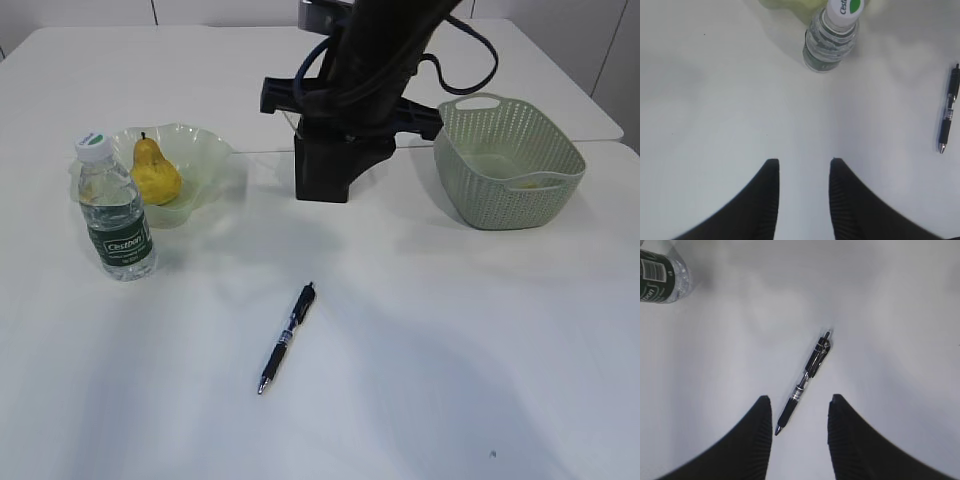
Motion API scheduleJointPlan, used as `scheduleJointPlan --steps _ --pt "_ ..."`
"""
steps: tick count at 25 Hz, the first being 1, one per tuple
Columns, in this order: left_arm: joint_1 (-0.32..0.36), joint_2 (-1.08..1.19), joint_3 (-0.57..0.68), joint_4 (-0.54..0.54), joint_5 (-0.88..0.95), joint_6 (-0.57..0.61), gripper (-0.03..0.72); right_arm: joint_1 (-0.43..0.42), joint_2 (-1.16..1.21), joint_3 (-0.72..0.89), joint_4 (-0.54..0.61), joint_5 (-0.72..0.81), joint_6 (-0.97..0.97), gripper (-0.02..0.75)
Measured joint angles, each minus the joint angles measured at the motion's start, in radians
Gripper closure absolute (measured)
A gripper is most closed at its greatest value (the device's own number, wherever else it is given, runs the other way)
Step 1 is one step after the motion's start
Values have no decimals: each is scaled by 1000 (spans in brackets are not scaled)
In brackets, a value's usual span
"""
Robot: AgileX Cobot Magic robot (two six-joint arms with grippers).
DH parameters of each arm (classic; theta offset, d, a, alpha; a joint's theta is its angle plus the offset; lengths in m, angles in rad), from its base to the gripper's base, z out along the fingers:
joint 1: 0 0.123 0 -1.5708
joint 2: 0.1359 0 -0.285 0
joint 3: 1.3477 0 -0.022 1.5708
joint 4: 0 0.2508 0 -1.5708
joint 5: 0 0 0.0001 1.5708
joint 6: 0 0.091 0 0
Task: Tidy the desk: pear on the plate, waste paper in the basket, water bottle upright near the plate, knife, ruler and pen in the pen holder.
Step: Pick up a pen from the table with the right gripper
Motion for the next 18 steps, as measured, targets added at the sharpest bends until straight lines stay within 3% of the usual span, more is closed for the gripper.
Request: scheduleJointPlan --steps 5,12,18 --pt "0 0 0 0 0 2 451 92 0 0 -155 2 153 422" --pt "0 0 0 0 0 4 449 103 10 0 -182 2 419 422" --pt "0 0 0 0 0 4 449 123 101 -2 -157 2 534 422"
